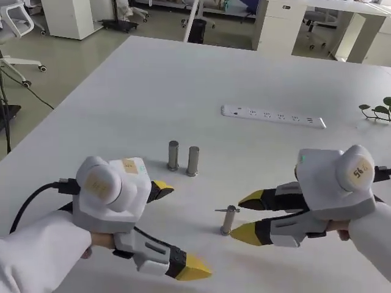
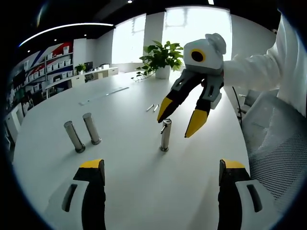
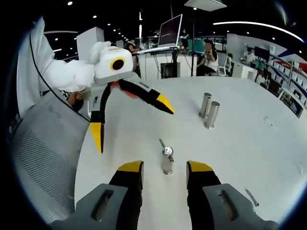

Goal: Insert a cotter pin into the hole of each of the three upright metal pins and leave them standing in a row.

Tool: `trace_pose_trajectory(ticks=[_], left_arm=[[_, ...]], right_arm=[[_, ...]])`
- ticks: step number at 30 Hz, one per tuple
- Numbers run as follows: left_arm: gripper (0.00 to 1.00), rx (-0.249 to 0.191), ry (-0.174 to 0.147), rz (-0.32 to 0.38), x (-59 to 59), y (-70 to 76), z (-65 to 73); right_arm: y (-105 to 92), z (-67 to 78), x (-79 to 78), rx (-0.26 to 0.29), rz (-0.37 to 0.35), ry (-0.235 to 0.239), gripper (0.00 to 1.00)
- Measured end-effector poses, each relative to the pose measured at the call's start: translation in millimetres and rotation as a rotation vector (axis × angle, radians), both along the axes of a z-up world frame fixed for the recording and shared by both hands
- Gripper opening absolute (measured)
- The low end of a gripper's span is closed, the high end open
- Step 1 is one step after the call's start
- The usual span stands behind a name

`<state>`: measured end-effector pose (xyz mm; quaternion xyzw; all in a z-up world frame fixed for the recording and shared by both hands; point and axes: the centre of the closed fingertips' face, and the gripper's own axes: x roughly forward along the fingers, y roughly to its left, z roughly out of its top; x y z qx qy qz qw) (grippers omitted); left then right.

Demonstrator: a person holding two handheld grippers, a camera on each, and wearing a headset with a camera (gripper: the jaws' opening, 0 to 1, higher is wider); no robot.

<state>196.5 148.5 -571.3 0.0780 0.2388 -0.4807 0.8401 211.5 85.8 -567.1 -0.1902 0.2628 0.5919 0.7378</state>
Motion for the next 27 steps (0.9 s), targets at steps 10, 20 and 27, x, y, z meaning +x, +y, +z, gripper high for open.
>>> trace_pose_trajectory(ticks=[10, 20, 27], left_arm=[[0.99, -0.021, 0.016, 0.032, -12.0, 16.1, 3.3], [0.99, 0.000, 0.013, 0.016, -18.9, 13.4, 2.6], [0.99, -0.005, 0.010, 0.036, -18.4, 14.3, 3.9]], right_arm=[[6.1, -10.9, 4.3, 0.049, -0.072, 0.030, 0.30], [17.8, -17.5, 4.9, 0.072, -0.087, 0.026, 0.18], [14.9, -27.3, 12.2, 0.055, -0.120, 0.010, 0.06]])
